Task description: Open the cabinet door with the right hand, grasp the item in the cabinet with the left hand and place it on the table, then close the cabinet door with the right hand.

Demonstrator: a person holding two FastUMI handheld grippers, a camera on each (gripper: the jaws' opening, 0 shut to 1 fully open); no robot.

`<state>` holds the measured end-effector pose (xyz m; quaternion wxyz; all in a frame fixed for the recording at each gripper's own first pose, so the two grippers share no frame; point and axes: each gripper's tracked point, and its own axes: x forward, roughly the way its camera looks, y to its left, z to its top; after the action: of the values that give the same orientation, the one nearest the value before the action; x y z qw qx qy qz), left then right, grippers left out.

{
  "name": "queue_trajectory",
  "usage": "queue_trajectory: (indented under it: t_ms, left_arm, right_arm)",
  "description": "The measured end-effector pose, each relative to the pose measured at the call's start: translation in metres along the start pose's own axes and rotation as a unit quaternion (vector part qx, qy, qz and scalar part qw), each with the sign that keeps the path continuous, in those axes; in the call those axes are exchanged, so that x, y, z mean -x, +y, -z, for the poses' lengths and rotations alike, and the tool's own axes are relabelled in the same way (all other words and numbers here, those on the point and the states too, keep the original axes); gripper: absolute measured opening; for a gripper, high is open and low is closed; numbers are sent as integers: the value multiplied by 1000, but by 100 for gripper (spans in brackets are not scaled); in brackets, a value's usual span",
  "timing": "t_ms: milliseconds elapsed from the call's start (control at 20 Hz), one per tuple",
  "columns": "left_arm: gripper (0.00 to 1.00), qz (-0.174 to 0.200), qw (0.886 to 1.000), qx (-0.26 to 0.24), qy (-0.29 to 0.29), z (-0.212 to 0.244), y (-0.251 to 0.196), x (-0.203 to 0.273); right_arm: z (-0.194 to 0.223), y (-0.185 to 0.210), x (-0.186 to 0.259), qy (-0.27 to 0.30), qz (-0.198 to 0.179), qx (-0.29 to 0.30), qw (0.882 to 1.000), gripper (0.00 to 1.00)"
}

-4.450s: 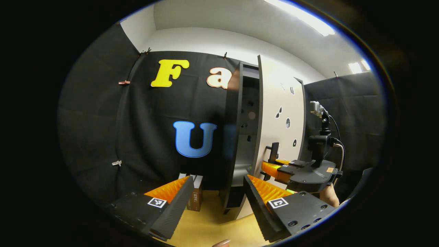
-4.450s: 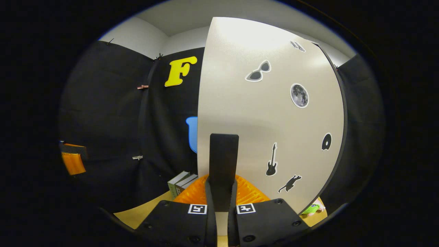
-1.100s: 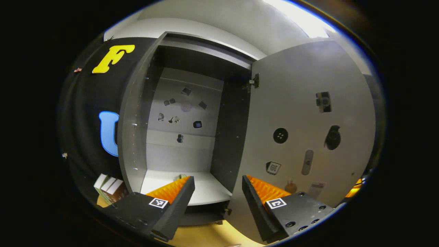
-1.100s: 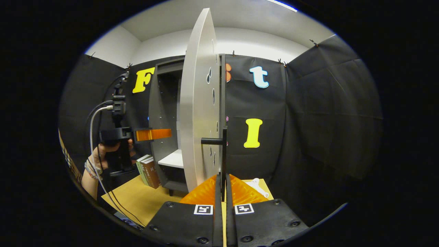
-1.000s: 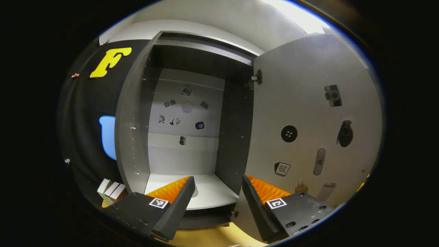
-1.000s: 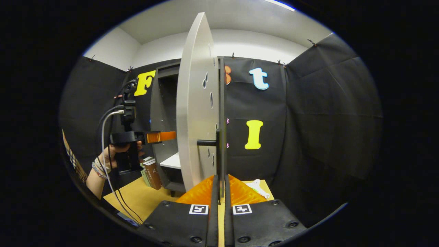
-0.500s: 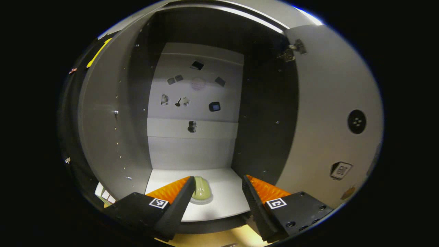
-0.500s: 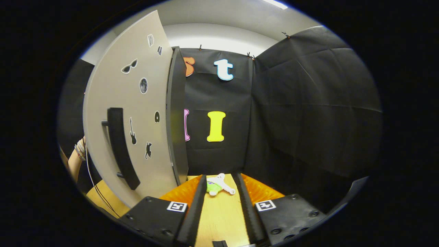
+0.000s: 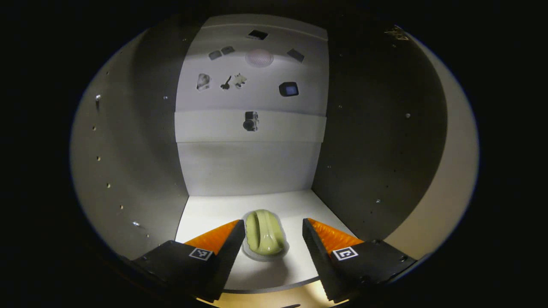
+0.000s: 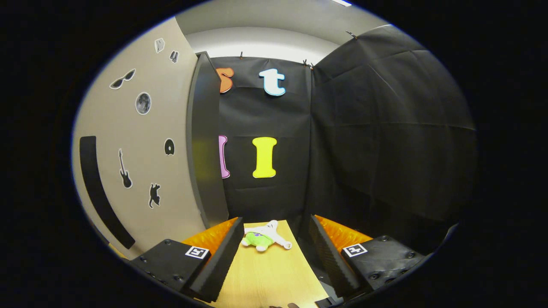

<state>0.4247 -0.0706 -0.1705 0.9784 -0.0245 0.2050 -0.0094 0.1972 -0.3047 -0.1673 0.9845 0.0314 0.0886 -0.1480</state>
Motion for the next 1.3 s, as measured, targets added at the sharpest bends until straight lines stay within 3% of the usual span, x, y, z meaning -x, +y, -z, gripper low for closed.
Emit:
queue_trajectory:
  t_ms: [250, 400, 650, 750, 900, 950, 1100, 1300]
  left_arm:
    - [84, 0, 999, 16, 46, 3, 7, -28]
    - [75, 3, 997, 23, 78, 12, 5, -43]
    - [71, -3, 994, 16, 107, 24, 11, -60]
    - [61, -1, 993, 19, 121, 33, 11, -66]
    - [34, -24, 991, 7, 130, 37, 18, -72]
    - [29, -26, 991, -3, 133, 36, 18, -72]
    - [23, -32, 990, -22, 134, 33, 16, -73]
    - [23, -44, 991, -9, 127, 29, 16, -61]
  right_arm:
    - [12, -2, -13, 18, 11, 23, 1000, 98]
    - [15, -1, -16, 20, 18, 25, 999, 98]
    - [18, 3, -20, 24, 22, 34, 999, 98]
    - [21, 3, -23, 29, 24, 38, 999, 98]
    - [28, 1, -26, 39, 27, 38, 998, 98]
    - [29, 2, -28, 41, 26, 38, 998, 98]
    - [32, 4, -31, 44, 22, 38, 998, 98]
    - [31, 11, -30, 41, 13, 41, 998, 98]
